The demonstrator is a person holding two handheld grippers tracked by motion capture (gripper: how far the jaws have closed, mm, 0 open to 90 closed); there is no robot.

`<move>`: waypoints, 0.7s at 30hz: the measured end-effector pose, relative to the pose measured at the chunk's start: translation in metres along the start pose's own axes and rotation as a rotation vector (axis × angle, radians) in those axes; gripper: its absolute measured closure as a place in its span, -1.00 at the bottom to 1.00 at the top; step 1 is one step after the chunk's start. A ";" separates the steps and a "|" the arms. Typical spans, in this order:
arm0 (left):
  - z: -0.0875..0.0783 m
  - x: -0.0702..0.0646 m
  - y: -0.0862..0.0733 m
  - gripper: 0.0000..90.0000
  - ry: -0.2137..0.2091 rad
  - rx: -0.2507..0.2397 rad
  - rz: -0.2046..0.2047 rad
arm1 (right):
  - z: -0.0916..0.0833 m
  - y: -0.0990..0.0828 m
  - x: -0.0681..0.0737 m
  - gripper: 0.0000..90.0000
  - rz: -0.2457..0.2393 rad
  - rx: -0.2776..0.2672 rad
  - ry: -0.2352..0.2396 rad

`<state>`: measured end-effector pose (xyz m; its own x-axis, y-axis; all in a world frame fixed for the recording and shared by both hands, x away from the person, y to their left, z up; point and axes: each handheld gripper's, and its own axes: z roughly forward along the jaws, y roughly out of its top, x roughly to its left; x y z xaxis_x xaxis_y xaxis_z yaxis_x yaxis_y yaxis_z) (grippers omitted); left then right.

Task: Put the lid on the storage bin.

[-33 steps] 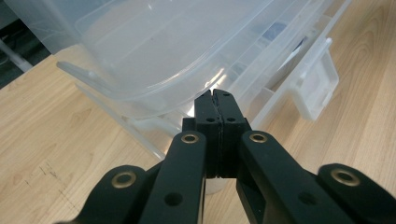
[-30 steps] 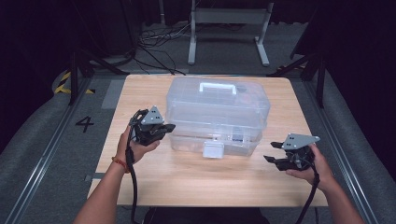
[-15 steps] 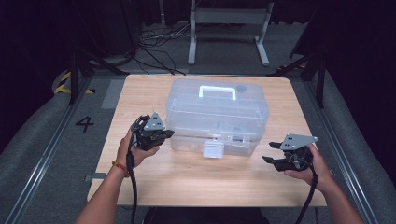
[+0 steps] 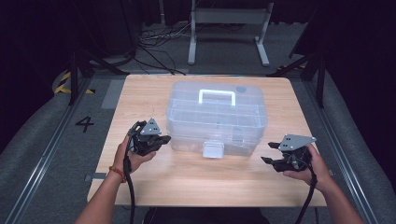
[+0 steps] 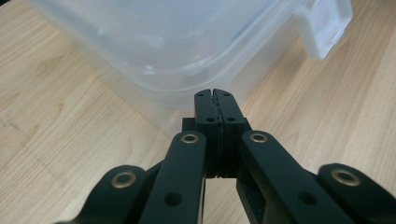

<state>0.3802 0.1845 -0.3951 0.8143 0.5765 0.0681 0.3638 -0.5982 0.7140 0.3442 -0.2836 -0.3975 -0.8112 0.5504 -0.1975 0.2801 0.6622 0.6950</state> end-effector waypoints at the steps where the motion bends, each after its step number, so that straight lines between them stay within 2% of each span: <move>1: -0.001 0.000 -0.001 0.96 0.001 0.005 -0.002 | -0.001 0.000 0.000 -0.07 -0.004 0.004 -0.001; 3: -0.003 -0.001 -0.004 0.86 0.007 0.003 -0.004 | -0.002 0.001 0.001 -0.08 -0.010 0.007 -0.010; 7: -0.008 -0.007 -0.011 0.71 0.044 0.022 0.013 | -0.003 -0.002 0.000 -0.09 -0.013 0.023 -0.023; 9: -0.011 -0.009 -0.016 0.68 0.038 0.026 0.020 | -0.004 -0.005 0.000 -0.10 -0.019 0.035 -0.027; 13: -0.014 -0.013 -0.027 0.49 0.070 0.067 0.042 | -0.006 -0.011 0.000 -0.12 -0.018 0.052 -0.039; 16: -0.014 -0.014 -0.037 0.26 0.056 0.087 0.028 | -0.009 -0.018 -0.002 -0.16 -0.020 0.059 -0.049; 19: -0.012 -0.015 -0.049 0.03 0.069 0.107 0.012 | -0.014 -0.026 -0.003 -0.20 -0.030 0.060 -0.064; 21: -0.009 -0.015 -0.056 -0.14 0.067 0.142 0.001 | -0.016 -0.032 -0.004 -0.22 -0.024 0.060 -0.070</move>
<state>0.3436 0.2147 -0.4302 0.7844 0.6089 0.1183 0.4271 -0.6685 0.6089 0.3305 -0.3154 -0.4080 -0.7809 0.5667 -0.2629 0.2930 0.7039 0.6471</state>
